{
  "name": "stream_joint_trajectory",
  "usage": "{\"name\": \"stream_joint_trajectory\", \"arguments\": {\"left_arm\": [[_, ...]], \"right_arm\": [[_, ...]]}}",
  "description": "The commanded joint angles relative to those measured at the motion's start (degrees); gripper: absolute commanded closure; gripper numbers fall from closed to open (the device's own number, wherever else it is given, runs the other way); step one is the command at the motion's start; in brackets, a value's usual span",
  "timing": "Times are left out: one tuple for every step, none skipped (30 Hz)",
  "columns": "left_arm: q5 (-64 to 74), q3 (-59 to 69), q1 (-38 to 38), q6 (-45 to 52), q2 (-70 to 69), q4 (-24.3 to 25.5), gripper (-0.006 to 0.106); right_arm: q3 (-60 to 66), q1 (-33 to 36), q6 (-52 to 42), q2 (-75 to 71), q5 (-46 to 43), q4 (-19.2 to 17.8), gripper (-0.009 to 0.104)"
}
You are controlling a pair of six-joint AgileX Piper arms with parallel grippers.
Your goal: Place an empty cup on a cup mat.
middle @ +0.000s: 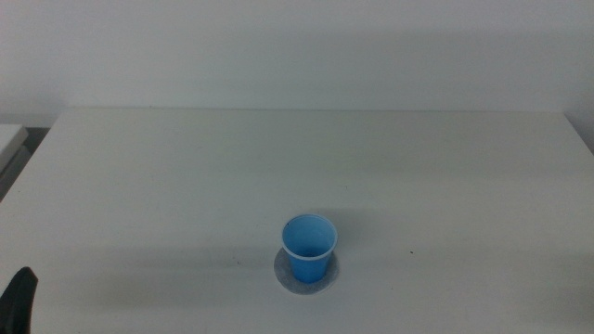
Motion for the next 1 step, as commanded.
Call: {"name": "stream_joint_trajectory", "arguments": {"left_arm": [[-0.38, 0.00, 0.02, 0.09, -0.30, -0.39, 0.007]], "right_arm": [[0.19, 0.12, -0.23, -0.28, -0.38, -0.31, 0.002]]}}
